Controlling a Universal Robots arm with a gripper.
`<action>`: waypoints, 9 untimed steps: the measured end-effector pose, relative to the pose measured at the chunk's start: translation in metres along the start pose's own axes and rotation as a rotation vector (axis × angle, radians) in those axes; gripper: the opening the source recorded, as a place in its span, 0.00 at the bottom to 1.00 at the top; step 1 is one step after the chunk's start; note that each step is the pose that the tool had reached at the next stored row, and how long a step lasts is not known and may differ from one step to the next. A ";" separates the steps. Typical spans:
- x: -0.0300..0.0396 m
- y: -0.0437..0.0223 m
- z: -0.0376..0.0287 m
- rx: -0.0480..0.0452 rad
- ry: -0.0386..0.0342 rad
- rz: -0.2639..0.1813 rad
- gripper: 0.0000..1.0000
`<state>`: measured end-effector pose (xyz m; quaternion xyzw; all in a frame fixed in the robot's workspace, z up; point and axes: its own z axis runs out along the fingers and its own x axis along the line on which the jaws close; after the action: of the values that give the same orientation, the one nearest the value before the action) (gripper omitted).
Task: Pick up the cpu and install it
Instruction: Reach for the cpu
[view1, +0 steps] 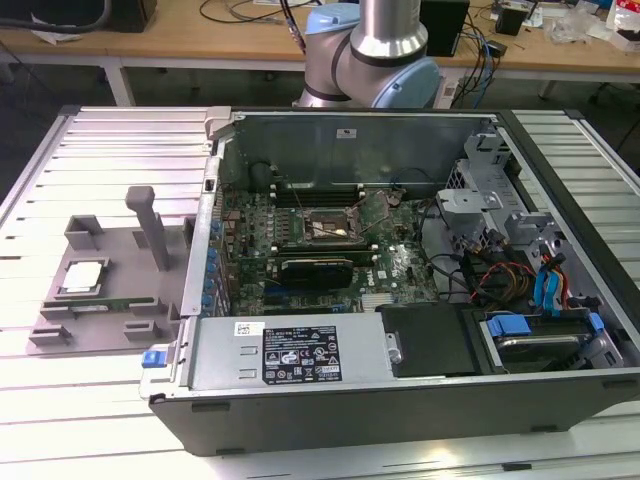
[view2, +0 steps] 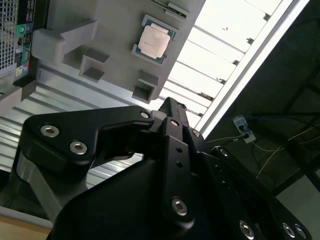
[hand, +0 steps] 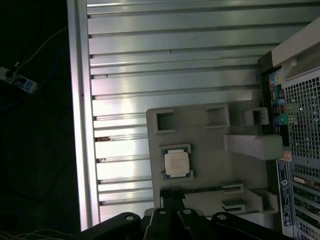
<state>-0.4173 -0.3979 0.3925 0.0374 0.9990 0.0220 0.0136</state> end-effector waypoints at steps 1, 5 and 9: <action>0.0000 0.0015 0.0002 0.0000 0.0000 0.000 0.11; -0.0119 0.0065 0.0010 0.0004 0.0002 -0.001 0.11; -0.0187 0.0153 0.0028 0.0073 0.0004 -0.002 0.11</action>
<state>-0.3975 -0.3840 0.3908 0.0366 0.9991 0.0184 0.0133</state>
